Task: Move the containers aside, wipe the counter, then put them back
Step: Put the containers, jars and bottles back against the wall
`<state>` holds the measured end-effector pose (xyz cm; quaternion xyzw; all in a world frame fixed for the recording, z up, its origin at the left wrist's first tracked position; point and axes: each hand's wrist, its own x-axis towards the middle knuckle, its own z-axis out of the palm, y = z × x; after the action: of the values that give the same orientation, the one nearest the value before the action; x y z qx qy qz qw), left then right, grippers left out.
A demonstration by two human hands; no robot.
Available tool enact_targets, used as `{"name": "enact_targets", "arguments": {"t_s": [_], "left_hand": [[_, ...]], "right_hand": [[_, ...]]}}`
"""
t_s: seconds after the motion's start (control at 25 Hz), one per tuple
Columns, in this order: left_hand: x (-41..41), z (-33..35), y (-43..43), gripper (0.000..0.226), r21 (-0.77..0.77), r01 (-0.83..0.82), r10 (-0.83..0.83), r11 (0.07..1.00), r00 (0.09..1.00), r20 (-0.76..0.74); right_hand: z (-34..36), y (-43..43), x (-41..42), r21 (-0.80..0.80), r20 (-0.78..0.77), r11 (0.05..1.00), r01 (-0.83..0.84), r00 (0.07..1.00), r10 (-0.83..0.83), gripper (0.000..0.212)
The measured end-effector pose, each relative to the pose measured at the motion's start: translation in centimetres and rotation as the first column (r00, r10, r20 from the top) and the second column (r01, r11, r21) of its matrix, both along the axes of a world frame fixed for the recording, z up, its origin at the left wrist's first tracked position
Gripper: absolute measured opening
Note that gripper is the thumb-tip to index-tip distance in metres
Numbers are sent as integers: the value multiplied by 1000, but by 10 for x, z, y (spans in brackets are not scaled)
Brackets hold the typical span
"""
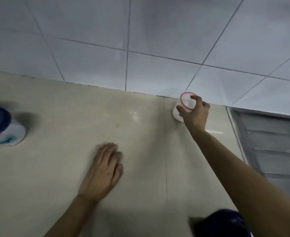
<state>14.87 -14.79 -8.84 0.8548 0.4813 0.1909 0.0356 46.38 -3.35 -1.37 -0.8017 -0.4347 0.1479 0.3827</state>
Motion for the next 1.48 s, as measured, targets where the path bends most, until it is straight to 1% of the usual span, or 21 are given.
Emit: {"name": "enact_targets", "arguments": {"t_s": [0.08, 0.24, 0.4, 0.52, 0.56, 0.6, 0.64, 0.68, 0.72, 0.76, 0.8, 0.84, 0.88, 0.96, 1.04, 1.16, 1.2, 1.28, 1.32, 1.4, 1.48], "left_hand": [[-4, 1, 1, 40, -28, -32, 32, 999, 999, 2], [-5, 1, 0, 42, -60, -39, 38, 997, 999, -9], [-8, 0, -4, 42, -58, -40, 39, 998, 999, -13], [-13, 4, -3, 41, -42, -58, 57, 997, 998, -27], [-15, 5, -2, 40, -41, -75, 73, 996, 997, -30], [-17, 5, -3, 39, -50, -94, 93, 994, 995, -23], [-20, 5, -5, 38, -64, -105, 105, 992, 994, -11], [-21, 7, -8, 38, -79, -106, 107, 991, 994, 10], [-25, 10, -13, 38, -99, -110, 115, 989, 993, 37], [-35, 13, -20, 38, -113, -128, 136, 985, 989, 66], [-50, 17, -28, 37, -125, -152, 163, 980, 983, 85], [-68, 23, -36, 37, -134, -178, 191, 975, 978, 90], [-88, 29, -41, 37, -136, -204, 217, 969, 972, 87], [-137, 42, -46, 37, -142, -295, 310, 945, 946, 97], [-187, 58, -41, 39, -96, -441, 450, 892, 884, 123], [-255, 82, -23, 43, 32, -647, 633, 762, 755, 172], [-275, 87, -15, 47, 43, -695, 678, 718, 711, 184], [-303, 90, 0, 60, -26, -751, 743, 660, 648, 168], [-310, 88, 7, 67, -78, -759, 761, 646, 633, 141], [-313, 80, 19, 74, -140, -756, 769, 639, 633, 91], [-311, 75, 30, 72, -129, -760, 769, 637, 637, 50]], "right_hand": [[-6, 7, 12, 12, -14, 1000, 27, 1000, -27, 61], [-12, 22, 25, -1, 16, 999, 32, 999, -32, 61], [-9, 36, 21, -24, 37, 999, 27, 999, -26, 63], [-4, 30, 8, -65, 77, 998, 4, 997, 1, 69], [-1, 20, -2, -81, 140, 997, 3, 990, 8, 71], [1, 7, -14, -72, 247, 997, -5, 969, 22, 69], [0, -8, -30, -35, 355, 999, -35, 934, 45, 61], [-2, -27, -46, 3, 420, 995, -95, 904, 85, 50], [-8, -46, -65, 9, 431, 981, -191, 886, 169, 39], [-14, -63, -91, -18, 409, 947, -322, 862, 301, 31], [-21, -75, -121, -63, 368, 886, -459, 815, 448, 25], [-26, -83, -154, -109, 321, 812, -574, 752, 575, 23], [-28, -87, -188, -140, 284, 737, -661, 687, 669, 23], [-25, -86, -256, -150, 226, 624, -767, 588, 777, 29], [-15, -77, -314, -123, 181, 572, -811, 548, 816, 35], [6, -54, -389, -79, 135, 525, -848, 513, 848, 53], [14, -44, -411, -69, 119, 507, -859, 497, 859, 63], [26, -25, -449, -106, 136, 486, -867, 472, 871, 79], [27, -17, -463, -154, 176, 491, -857, 466, 867, 83], [24, -5, -476, -247, 230, 500, -830, 451, 863, 80], [21, 2, -477, -260, 201, 495, -829, 455, 867, 75]]}}
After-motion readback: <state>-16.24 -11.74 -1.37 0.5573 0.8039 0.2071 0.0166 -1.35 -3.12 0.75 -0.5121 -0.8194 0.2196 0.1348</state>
